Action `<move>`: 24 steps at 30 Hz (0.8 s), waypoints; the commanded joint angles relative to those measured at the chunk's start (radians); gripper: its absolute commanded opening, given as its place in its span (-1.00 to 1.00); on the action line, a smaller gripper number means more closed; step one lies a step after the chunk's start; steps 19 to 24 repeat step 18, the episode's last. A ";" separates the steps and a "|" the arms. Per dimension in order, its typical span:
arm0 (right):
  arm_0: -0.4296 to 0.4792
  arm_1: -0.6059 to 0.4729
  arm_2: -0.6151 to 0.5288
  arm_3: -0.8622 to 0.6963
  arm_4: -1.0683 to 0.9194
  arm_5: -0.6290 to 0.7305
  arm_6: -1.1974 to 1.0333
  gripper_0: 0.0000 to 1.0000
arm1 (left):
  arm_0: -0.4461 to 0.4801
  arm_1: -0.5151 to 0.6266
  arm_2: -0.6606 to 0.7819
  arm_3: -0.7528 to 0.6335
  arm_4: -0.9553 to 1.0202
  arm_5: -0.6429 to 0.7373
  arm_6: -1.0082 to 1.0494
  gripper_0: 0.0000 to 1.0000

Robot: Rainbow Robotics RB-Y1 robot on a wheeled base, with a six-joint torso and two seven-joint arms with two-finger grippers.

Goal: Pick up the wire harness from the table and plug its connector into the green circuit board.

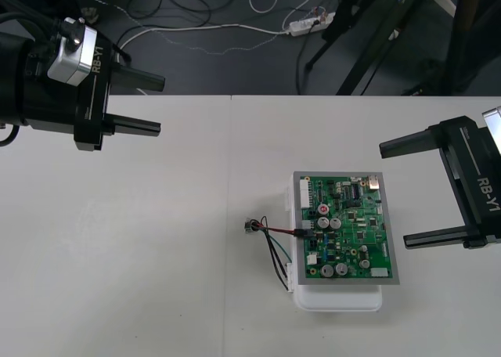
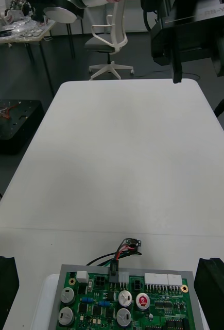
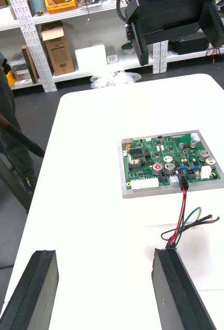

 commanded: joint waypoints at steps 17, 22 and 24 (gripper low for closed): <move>-0.024 0.009 -0.020 -0.015 0.004 0.004 0.001 1.00 | -0.014 0.040 0.032 -0.024 -0.005 0.045 -0.028 0.07; -0.024 0.009 -0.020 -0.015 0.004 0.004 0.001 1.00 | -0.014 0.040 0.032 -0.024 -0.005 0.045 -0.028 0.06; -0.024 0.009 -0.020 -0.015 0.004 0.004 0.001 1.00 | -0.014 0.040 0.032 -0.024 -0.005 0.045 -0.028 0.06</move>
